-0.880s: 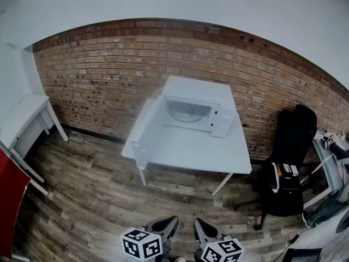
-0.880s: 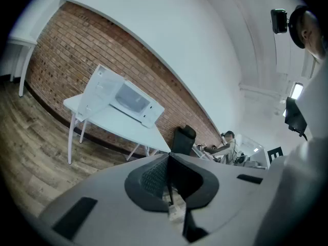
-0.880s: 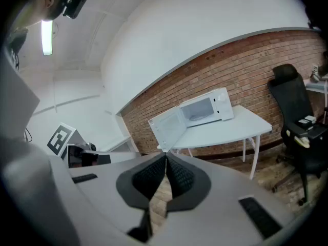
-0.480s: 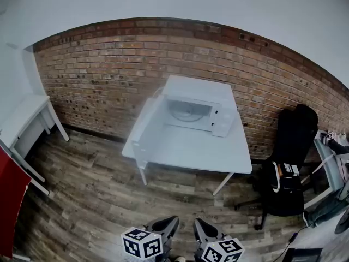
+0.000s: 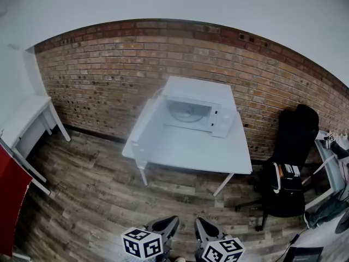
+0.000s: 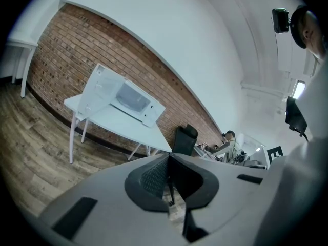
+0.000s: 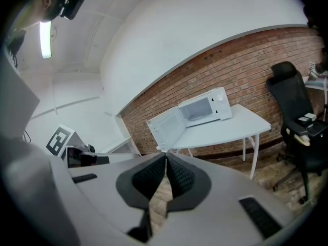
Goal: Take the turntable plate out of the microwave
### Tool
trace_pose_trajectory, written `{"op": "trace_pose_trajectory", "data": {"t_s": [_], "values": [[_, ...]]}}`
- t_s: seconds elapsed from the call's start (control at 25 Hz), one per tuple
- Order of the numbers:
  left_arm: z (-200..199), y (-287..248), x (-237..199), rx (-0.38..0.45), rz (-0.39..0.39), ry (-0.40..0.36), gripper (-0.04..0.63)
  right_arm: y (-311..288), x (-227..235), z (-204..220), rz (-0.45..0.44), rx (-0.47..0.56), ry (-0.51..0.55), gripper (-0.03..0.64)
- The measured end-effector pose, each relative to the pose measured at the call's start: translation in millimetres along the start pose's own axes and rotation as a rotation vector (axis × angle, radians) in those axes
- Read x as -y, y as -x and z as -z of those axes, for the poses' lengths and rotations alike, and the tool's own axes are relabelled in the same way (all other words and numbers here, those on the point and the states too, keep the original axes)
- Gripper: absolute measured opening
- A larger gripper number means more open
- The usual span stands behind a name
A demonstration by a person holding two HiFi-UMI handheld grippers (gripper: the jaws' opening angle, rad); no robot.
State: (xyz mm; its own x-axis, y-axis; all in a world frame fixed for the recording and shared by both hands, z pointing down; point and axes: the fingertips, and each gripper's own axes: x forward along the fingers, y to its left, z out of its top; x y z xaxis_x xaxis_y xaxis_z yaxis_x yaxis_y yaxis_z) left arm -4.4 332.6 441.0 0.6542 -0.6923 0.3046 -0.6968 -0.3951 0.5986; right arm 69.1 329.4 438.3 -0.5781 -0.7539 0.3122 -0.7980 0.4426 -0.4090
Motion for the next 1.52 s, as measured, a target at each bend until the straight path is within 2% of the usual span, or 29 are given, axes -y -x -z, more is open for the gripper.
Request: {"op": "trace_pose_trajectory", "data": {"t_s": [0.28, 0.68, 0.96, 1.24, 1.52], "values": [[2.6, -1.3, 7.9, 0.008, -0.03, -0.008, 0.009, 10.4, 8.9, -6.6, -0.013, 0.022, -0.011, 0.02], [10.2, 3.8, 12.8, 0.076, -0.107, 0.019, 0.009, 38.0, 32.1, -4.1, -0.021, 0.022, 0.003, 0.02], [13.5, -7.6, 11.1, 0.072, -0.115, 0.025, 0.009, 38.0, 48.5, 2.0, -0.018, 0.01, -0.011, 0.02], [-1.4, -47.1, -4.9, 0.046, -0.082, 0.024, 0.009, 11.0, 71.4, -7.9, 0.005, 0.007, -0.025, 0.02], [-51.6, -89.6, -44.9, 0.013, -0.056, 0.013, 0.009, -53.4, 89.3, -45.8, 0.031, 0.015, -0.023, 0.02]]}}
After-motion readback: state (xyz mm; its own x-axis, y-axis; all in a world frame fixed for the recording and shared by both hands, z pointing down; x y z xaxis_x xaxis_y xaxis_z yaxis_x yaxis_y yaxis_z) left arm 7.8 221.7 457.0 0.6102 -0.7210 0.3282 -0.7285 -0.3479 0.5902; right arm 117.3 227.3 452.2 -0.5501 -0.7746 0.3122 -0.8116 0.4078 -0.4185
